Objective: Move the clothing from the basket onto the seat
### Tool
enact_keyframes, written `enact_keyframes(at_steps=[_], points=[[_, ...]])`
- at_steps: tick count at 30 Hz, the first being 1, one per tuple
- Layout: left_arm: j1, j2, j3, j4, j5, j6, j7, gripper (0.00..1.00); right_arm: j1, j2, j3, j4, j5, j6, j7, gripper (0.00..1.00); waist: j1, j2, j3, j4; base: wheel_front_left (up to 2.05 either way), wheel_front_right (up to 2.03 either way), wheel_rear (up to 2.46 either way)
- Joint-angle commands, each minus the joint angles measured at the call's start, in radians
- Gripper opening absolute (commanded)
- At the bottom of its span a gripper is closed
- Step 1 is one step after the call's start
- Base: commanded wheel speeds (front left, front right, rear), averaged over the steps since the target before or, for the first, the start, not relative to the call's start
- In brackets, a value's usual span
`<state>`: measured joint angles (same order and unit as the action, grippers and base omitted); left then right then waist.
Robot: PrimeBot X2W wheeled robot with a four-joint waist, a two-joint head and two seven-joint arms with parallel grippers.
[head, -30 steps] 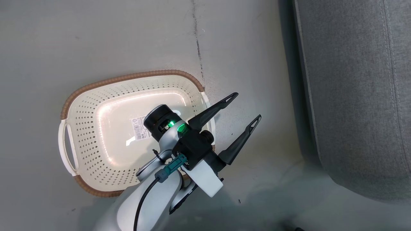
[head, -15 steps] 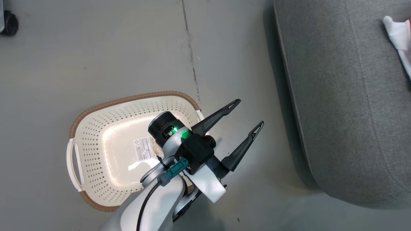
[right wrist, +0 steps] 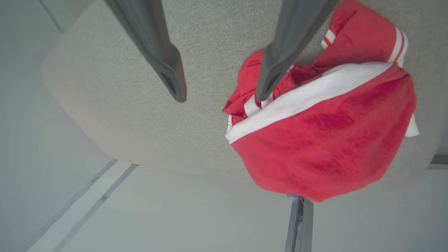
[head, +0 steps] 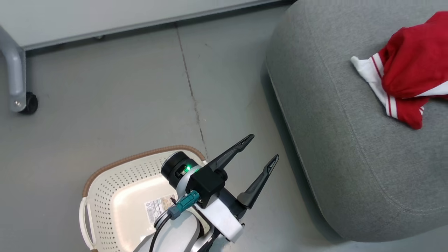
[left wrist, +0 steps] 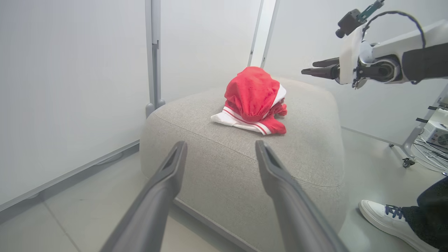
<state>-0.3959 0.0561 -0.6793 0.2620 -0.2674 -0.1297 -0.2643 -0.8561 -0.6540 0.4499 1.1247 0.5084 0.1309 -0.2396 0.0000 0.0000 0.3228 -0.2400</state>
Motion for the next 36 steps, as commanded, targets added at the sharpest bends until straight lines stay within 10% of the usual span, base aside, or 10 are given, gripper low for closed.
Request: enact_keyframes(at_steps=[1, 16, 25, 36], points=[[0.017, 0.006, 0.009, -0.003, -0.006, -0.001, 0.000, 1.00, 0.017, -0.004, 0.000, -0.014, 0.033, 0.000, -0.009, 1.00, 0.0000, 0.0000, -0.068, -0.025, 0.00, 0.00, 0.00], [0.153, -0.003, 0.083, -0.055, -0.036, -0.001, 0.000, 1.00, 0.192, -0.087, -0.100, -0.432, 0.056, 0.000, -0.025, 1.00, 0.0000, 0.0000, -0.250, -0.045, 0.00, 0.00, 0.00], [0.212, -0.003, 0.126, -0.087, -0.018, 0.005, 0.000, 1.00, 0.460, 0.020, -0.384, -0.744, -0.069, 0.000, -0.024, 1.00, 0.0000, 0.0000, -0.305, 0.013, 0.00, 0.00, 0.00], [0.271, -0.004, 0.222, -0.130, -0.021, 0.023, 0.000, 1.00, 0.648, 0.184, -0.455, -0.982, -0.193, 0.000, -0.024, 1.00, 0.0000, 0.0000, -0.338, 0.108, 0.00, 0.00, 0.00]])
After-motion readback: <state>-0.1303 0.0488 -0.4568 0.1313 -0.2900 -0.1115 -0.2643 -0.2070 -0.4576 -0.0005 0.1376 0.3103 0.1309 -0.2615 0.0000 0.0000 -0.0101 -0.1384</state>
